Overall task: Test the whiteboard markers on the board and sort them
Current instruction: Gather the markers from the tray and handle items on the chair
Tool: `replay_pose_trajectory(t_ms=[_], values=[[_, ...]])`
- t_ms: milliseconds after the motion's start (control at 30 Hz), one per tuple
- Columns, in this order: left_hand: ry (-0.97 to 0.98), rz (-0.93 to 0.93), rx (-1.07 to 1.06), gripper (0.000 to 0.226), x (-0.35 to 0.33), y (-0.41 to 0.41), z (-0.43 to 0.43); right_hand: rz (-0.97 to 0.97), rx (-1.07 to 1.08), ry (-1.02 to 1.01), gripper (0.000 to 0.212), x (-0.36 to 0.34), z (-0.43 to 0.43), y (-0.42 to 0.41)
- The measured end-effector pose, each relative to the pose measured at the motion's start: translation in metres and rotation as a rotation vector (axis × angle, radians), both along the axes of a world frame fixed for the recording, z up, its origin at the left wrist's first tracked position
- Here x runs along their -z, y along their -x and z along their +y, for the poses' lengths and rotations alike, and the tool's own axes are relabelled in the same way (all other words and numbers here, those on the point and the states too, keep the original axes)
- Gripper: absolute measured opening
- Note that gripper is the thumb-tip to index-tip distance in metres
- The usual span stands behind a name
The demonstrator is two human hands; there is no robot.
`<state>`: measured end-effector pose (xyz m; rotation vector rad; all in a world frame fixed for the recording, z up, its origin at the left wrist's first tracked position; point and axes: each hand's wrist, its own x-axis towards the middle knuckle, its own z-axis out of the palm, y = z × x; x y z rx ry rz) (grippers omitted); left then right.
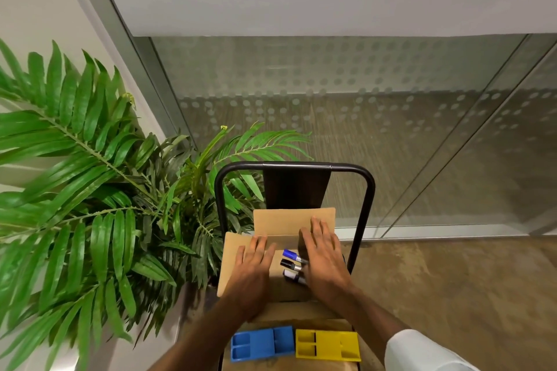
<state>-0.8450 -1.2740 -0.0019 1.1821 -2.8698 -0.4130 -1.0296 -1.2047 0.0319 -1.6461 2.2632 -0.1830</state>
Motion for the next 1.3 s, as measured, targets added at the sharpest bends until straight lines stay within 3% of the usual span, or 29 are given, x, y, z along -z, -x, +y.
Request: replay_pose_trajectory(t_ms=[133, 233, 433, 767, 1033, 1200, 1300], values=[[-0.090, 0.014, -0.047, 0.073, 0.001, 0.006, 0.000, -0.141, 0.041, 0.123, 0.075, -0.014, 0.014, 0.014], [-0.100, 0.005, -0.046, 0.078, -0.001, 0.009, -0.001, -0.138, 0.133, 0.215, 0.064, -0.018, 0.028, 0.026], [-0.106, -0.041, -0.053, 0.087, 0.006, 0.015, -0.008, 0.024, 0.119, 0.322, 0.049, -0.023, 0.047, 0.051], [-0.068, 0.050, -0.060, 0.071, 0.018, 0.013, -0.009, 0.301, -0.046, 0.205, 0.046, 0.003, 0.063, 0.074], [-0.041, 0.042, -0.058, 0.071, 0.034, 0.009, -0.006, 0.076, -0.176, 0.232, 0.025, 0.015, 0.048, 0.055], [-0.028, 0.039, -0.069, 0.076, 0.027, 0.013, -0.003, -0.078, -0.316, 0.101, 0.046, 0.027, 0.031, 0.045], [-0.008, 0.051, -0.081, 0.076, 0.025, 0.014, -0.001, -0.006, -0.399, 0.040, 0.063, 0.038, 0.024, 0.040]])
